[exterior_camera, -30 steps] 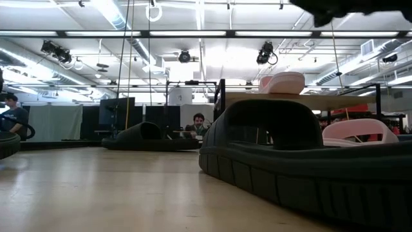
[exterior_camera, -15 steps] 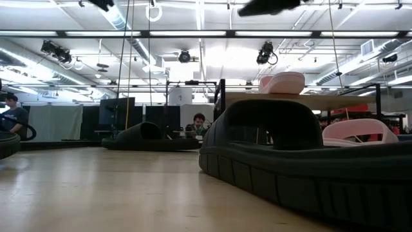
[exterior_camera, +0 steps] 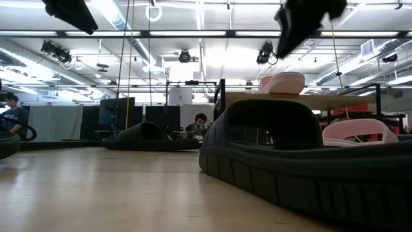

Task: Pick and place slides into the shelf
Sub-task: Put the left pink slide on the shelf

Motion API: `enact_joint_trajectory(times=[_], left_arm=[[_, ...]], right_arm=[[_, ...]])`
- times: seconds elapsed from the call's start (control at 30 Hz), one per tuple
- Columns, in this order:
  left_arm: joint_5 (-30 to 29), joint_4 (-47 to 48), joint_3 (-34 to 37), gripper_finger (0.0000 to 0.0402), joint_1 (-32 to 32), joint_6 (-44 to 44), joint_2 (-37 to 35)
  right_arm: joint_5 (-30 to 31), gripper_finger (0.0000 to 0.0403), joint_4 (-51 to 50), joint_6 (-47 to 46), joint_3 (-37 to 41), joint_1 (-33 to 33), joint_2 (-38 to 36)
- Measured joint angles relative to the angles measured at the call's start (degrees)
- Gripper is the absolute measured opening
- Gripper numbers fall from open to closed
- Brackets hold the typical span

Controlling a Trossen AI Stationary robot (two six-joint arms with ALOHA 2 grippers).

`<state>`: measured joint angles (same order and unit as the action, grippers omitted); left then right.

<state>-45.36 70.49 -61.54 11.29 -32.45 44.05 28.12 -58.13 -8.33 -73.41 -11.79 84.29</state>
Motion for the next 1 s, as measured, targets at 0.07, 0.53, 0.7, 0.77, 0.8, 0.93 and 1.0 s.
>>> enact_joint_trajectory(times=[0.07, 0.53, 0.7, 0.77, 0.8, 0.93, 1.0], left_arm=[[0.0, 0.12, 0.53, 0.0248, 0.0, 0.03, -0.02], [0.35, 0.05, 0.96, 0.0241, 0.0, 0.09, 0.13], [0.37, 0.03, 0.96, 0.024, 0.0, 0.07, 0.15], [0.37, 0.03, 0.96, 0.0238, 0.0, 0.07, 0.15], [0.37, 0.03, 0.96, 0.0237, 0.0, 0.07, 0.15], [0.37, 0.03, 0.96, 0.0236, 0.0, 0.06, 0.17], [0.37, 0.03, 0.96, 0.0238, 0.0, 0.04, 0.17]], right_arm=[[4.58, 0.0174, -2.49, -1.43, 1.29, 0.0, 1.36], [18.09, 0.0183, -7.0, -4.2, 2.21, 0.04, 3.8], [18.12, 0.0181, -9.04, -6.88, 2.22, 0.08, 3.8], [18.51, 0.0181, -9.09, -6.68, 2.21, 0.22, 3.8], [18.49, 0.0181, -9.12, -6.67, 2.23, 0.47, 3.8], [18.43, 0.0181, -9.12, -6.65, 2.21, 1.72, 3.8], [17.74, 0.0181, -9.12, -6.63, 2.22, 2.54, 3.9]])
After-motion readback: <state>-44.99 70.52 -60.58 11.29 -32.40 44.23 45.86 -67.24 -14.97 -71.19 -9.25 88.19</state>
